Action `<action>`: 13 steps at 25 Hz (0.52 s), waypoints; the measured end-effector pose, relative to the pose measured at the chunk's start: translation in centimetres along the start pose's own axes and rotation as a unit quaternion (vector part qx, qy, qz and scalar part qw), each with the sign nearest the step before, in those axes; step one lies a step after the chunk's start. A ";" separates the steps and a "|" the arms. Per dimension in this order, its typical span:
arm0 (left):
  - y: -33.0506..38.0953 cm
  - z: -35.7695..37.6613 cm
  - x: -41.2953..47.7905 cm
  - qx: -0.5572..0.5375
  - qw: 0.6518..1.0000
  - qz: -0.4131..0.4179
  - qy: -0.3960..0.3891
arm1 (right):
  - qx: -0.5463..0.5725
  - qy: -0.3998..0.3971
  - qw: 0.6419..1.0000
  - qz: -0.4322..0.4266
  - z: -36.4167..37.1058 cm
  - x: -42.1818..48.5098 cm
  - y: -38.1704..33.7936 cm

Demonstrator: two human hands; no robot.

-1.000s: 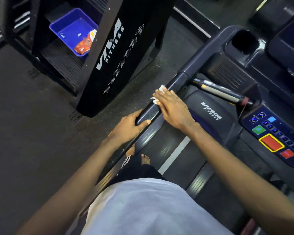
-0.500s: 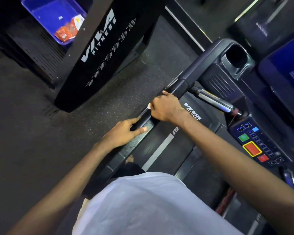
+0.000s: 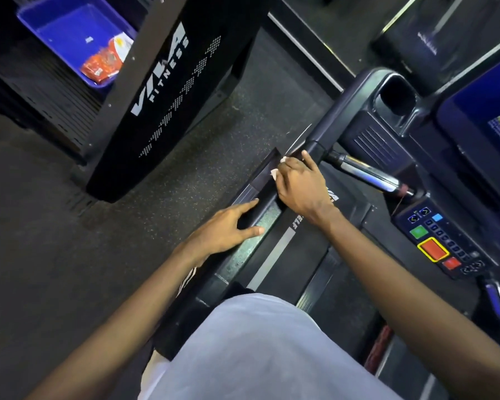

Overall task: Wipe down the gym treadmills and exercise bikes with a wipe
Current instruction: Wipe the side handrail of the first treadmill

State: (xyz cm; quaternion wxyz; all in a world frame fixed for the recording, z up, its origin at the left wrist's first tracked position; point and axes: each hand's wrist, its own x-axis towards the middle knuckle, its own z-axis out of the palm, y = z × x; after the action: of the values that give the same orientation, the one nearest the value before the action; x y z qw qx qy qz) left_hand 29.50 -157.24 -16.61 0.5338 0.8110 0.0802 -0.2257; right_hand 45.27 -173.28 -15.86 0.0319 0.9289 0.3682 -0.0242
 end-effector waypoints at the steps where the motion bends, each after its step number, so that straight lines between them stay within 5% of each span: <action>1: 0.2 -0.1 0.2 0.002 1.000 0.003 0.000 | 0.035 0.012 0.999 0.018 0.2 -0.8 0.1; 13: 1.1 0.5 2.2 -0.032 0.999 -0.033 -0.003 | 0.274 0.073 0.941 0.186 2.4 -5.5 -0.2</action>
State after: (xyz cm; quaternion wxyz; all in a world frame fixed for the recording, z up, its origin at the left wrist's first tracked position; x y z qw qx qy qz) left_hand 31.71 -158.43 -16.84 0.5518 0.7897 0.1124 -0.2434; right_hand 41.11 -177.08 -17.92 -0.2466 0.9528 0.1697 -0.0501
